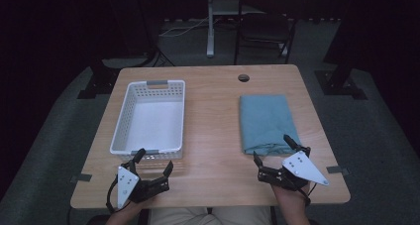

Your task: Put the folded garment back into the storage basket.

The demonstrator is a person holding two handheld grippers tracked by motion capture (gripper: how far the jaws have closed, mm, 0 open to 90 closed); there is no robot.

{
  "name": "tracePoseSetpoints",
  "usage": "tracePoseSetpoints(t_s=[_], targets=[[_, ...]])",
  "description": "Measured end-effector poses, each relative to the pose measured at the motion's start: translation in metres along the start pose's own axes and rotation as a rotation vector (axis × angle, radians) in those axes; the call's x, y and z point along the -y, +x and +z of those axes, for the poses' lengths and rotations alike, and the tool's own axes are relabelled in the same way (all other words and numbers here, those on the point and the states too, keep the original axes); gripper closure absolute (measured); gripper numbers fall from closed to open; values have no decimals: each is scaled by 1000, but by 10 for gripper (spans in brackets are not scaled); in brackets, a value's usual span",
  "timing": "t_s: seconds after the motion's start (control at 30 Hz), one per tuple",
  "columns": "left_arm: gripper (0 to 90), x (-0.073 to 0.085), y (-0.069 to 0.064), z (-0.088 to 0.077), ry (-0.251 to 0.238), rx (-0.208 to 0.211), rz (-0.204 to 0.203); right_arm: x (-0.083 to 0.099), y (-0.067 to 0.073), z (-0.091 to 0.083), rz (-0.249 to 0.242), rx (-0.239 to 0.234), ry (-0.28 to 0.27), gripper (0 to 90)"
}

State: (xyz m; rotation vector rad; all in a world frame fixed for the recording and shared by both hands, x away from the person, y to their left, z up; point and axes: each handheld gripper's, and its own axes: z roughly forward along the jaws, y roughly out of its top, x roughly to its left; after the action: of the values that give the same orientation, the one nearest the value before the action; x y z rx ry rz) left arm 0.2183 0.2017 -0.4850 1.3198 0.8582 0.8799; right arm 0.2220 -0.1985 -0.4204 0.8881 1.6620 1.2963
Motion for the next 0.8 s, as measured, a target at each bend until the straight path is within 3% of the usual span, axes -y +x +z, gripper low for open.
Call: tracePoseSetpoints(t_s=[0.13,0.4,0.57,0.8], targets=[[36,0,-1,0,0,-11,4,-9,1,-1,-27,35,-7,24],[36,0,-4,1,17,-29,36,-20,-9,-6,12,48,-15,24],[36,0,-5,-1,11,-82,37,-27,-23,1,37,47,18,24],[36,0,-5,0,18,-74,38,-41,-31,5,39,68,1,24]])
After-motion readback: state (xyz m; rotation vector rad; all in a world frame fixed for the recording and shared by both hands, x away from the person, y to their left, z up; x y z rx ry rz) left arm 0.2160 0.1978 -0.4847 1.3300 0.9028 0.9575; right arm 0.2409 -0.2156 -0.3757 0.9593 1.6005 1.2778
